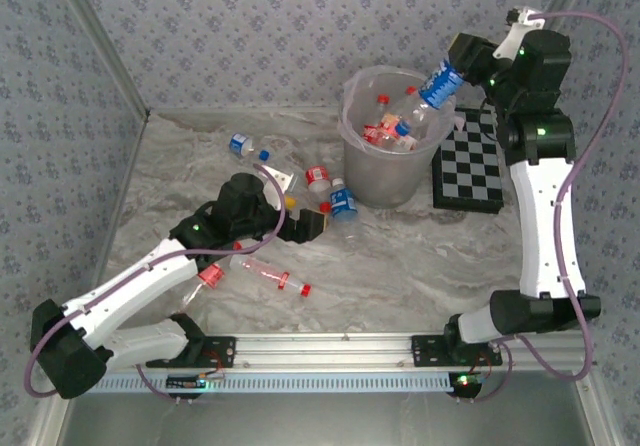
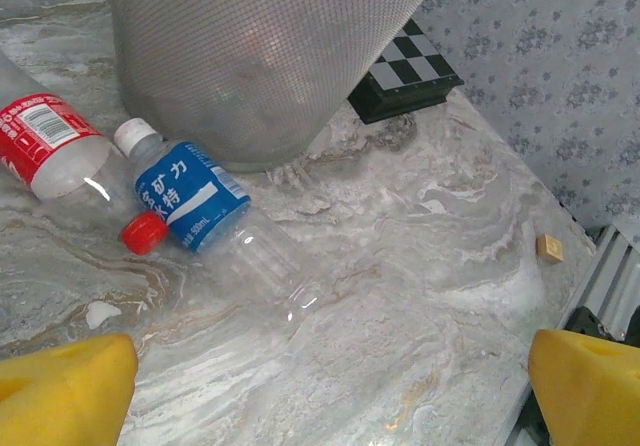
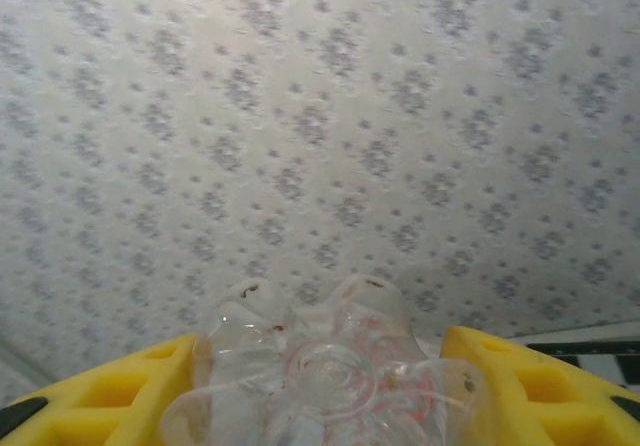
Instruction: Put the plastic bottles in the bin
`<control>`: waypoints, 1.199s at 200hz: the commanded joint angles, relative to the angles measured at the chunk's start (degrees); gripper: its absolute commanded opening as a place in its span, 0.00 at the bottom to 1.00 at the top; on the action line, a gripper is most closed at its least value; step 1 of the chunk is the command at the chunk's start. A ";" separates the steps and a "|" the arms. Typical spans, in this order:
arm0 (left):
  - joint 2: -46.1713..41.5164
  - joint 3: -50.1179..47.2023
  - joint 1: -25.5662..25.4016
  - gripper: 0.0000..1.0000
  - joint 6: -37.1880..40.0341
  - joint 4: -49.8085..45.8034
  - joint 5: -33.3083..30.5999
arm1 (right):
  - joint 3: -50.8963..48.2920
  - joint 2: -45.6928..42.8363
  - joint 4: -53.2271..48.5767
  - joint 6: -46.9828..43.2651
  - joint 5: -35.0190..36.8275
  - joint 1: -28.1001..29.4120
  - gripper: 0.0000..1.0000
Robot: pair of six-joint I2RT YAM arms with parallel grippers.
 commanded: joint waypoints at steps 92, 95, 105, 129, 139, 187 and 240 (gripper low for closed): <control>4.32 0.44 2.54 1.00 -5.99 -0.69 0.47 | -18.50 6.96 4.59 -0.83 5.82 5.23 0.33; 4.49 0.59 2.54 1.00 -6.07 -0.78 0.53 | -19.26 6.89 4.93 -0.59 5.78 5.39 0.33; 4.99 0.86 2.63 1.00 -6.17 -0.81 0.94 | -21.44 6.71 5.63 0.29 5.79 6.05 0.33; 6.25 1.36 3.10 1.00 -6.55 -0.81 1.12 | -25.16 6.23 7.14 1.53 7.61 8.18 0.39; 6.91 1.59 3.39 1.00 -7.03 -0.64 1.25 | -26.33 6.06 7.61 2.18 8.40 8.57 0.42; 8.91 1.07 3.86 1.00 -8.42 0.10 2.20 | -25.87 0.12 4.46 0.29 12.40 9.04 0.70; 10.41 1.36 5.20 1.00 -9.10 1.30 2.81 | -18.84 -4.37 -3.13 -5.12 15.61 8.76 0.93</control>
